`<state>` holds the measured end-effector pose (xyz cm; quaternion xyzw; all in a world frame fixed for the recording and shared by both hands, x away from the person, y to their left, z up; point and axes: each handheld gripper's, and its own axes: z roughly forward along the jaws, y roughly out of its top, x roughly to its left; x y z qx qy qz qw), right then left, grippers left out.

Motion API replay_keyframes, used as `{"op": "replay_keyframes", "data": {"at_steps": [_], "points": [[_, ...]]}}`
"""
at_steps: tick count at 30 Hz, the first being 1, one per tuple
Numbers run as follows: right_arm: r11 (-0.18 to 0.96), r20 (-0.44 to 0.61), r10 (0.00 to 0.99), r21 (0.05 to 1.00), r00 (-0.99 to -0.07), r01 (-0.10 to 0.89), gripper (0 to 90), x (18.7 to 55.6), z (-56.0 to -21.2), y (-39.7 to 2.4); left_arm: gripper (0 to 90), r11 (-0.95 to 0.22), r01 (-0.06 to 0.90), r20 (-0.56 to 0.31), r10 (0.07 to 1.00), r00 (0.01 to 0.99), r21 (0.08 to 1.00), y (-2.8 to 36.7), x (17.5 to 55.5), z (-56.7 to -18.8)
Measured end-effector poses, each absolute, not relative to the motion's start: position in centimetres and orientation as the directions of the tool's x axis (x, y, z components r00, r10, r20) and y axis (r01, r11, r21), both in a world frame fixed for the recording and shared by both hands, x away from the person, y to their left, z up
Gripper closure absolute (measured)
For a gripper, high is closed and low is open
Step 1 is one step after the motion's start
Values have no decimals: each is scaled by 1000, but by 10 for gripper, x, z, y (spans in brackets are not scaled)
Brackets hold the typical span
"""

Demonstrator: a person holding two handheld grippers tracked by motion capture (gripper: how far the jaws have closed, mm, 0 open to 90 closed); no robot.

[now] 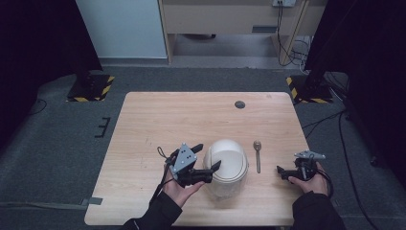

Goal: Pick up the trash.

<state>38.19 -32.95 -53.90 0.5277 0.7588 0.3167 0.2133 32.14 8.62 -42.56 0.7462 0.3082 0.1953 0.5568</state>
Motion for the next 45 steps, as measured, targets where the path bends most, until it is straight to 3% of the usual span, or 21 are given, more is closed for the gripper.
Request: {"op": "replay_keyframes", "data": {"at_steps": [12, 36, 45], "points": [[243, 10, 936, 706, -352, 666, 8, 382, -539, -330, 178, -197, 319, -107, 676, 729, 927, 84, 327, -438], [243, 10, 936, 706, -352, 665, 8, 382, -539, -330, 217, -227, 254, -57, 630, 775, 940, 73, 337, -414], [243, 10, 936, 706, -352, 666, 8, 382, -539, -330, 273, -243, 221, -25, 618, 786, 944, 75, 330, -409]]}}
